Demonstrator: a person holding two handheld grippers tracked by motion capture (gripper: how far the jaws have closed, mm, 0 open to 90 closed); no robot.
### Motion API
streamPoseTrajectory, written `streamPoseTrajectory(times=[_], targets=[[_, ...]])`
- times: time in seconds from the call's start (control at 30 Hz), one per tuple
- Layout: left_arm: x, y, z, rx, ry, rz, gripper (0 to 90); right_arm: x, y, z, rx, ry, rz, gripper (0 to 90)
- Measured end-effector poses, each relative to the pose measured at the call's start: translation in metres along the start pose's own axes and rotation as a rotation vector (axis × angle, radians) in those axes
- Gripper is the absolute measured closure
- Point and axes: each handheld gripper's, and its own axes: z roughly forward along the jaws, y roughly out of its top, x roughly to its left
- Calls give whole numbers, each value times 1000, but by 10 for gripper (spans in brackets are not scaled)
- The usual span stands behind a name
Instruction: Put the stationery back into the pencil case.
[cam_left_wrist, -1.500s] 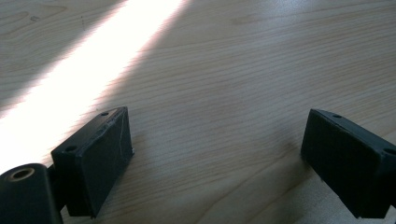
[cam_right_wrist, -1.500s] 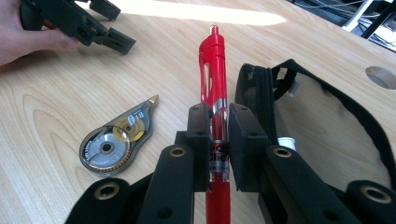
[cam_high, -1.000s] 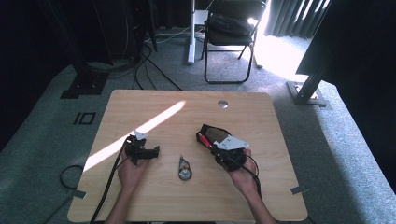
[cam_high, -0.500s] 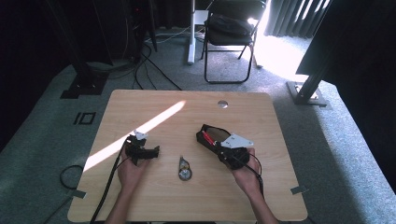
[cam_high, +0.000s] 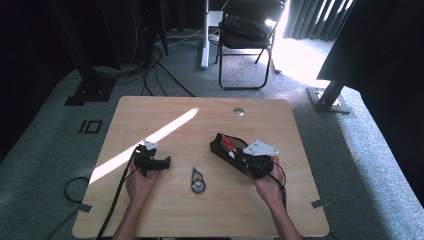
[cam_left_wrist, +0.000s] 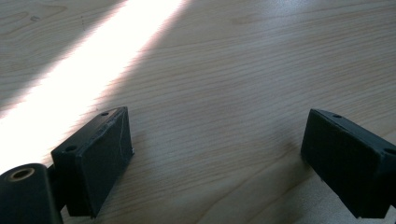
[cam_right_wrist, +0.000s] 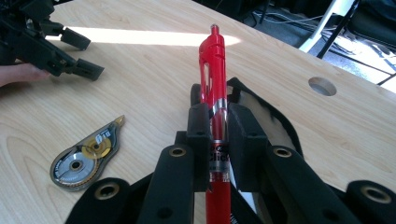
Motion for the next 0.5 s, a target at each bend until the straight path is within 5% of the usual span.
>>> streamPoseTrajectory(times=[0.5], targets=[[0,0,0,0,0,0,89,-15,4,-1,-14,-39,27,798]])
